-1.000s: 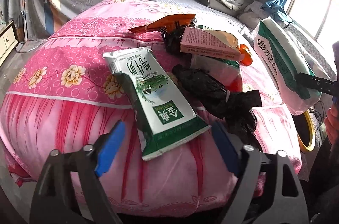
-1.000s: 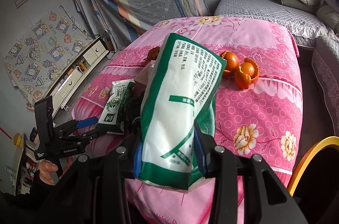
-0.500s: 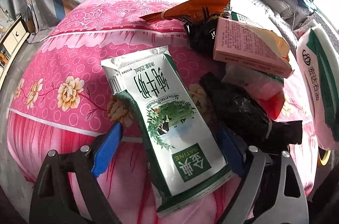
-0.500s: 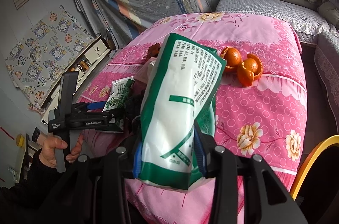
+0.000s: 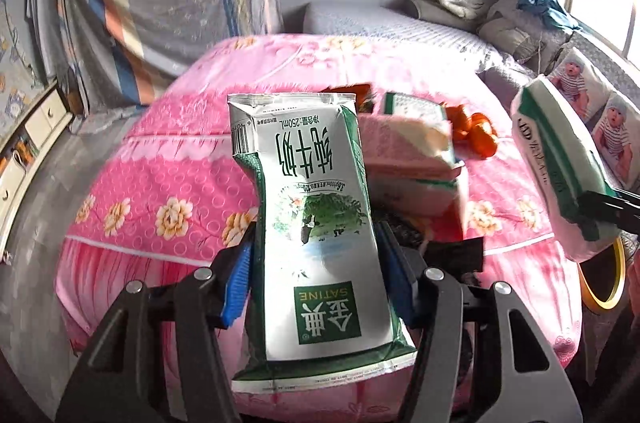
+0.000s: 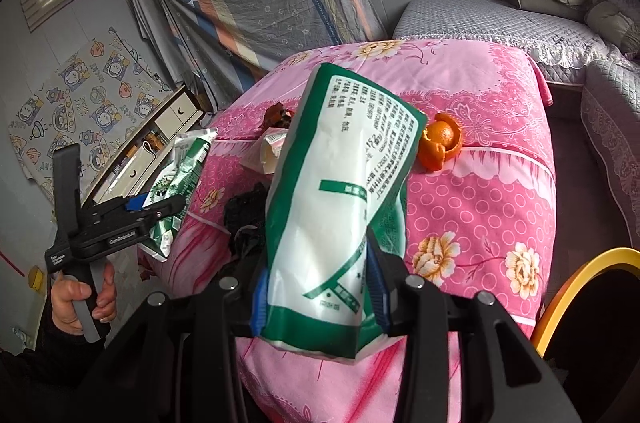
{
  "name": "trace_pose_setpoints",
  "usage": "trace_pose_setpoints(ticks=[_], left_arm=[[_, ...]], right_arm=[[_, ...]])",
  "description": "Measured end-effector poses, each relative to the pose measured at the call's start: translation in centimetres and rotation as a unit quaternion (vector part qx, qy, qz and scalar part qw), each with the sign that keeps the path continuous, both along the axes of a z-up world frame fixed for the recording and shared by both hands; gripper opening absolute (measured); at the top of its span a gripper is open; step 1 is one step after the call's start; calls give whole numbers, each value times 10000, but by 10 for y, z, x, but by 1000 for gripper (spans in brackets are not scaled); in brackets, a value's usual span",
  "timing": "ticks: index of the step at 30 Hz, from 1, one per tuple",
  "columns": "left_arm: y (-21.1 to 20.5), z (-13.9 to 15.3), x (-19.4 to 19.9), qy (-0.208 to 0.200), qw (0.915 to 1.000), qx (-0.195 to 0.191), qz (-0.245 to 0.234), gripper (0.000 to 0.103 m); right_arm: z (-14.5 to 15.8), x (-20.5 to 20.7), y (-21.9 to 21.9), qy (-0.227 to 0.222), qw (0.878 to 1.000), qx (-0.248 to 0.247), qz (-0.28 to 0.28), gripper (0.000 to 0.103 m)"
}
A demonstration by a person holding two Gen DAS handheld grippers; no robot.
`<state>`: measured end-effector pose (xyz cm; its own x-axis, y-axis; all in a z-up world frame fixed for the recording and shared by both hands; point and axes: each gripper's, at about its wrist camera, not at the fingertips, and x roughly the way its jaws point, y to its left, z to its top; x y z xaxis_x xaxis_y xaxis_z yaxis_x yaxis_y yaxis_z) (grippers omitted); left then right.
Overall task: Collect trash
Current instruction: 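Carry both items over the yellow bin and open both grippers to drop them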
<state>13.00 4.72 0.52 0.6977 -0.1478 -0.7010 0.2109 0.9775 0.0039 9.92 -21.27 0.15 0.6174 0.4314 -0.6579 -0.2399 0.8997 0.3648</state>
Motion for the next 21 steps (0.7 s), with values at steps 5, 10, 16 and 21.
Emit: trace_pose_setpoints(ticks=[5, 10, 16, 21], left_arm=[[-57, 35, -21, -683, 9953, 160, -669, 54], [-118, 51, -27, -954, 9862, 78, -1351, 54], [-190, 53, -32, -1021, 9718, 11, -2126, 54], [-248, 42, -34, -896, 9584, -30, -2712, 55]], right_arm=[[5, -16, -41, -85, 9984, 84, -546, 37], [10, -38, -95, -219, 9906, 50, -1350, 37], [3, -67, -156, -291, 9718, -61, -2340, 37], [-15, -85, -198, -123, 9520, -206, -3053, 37]])
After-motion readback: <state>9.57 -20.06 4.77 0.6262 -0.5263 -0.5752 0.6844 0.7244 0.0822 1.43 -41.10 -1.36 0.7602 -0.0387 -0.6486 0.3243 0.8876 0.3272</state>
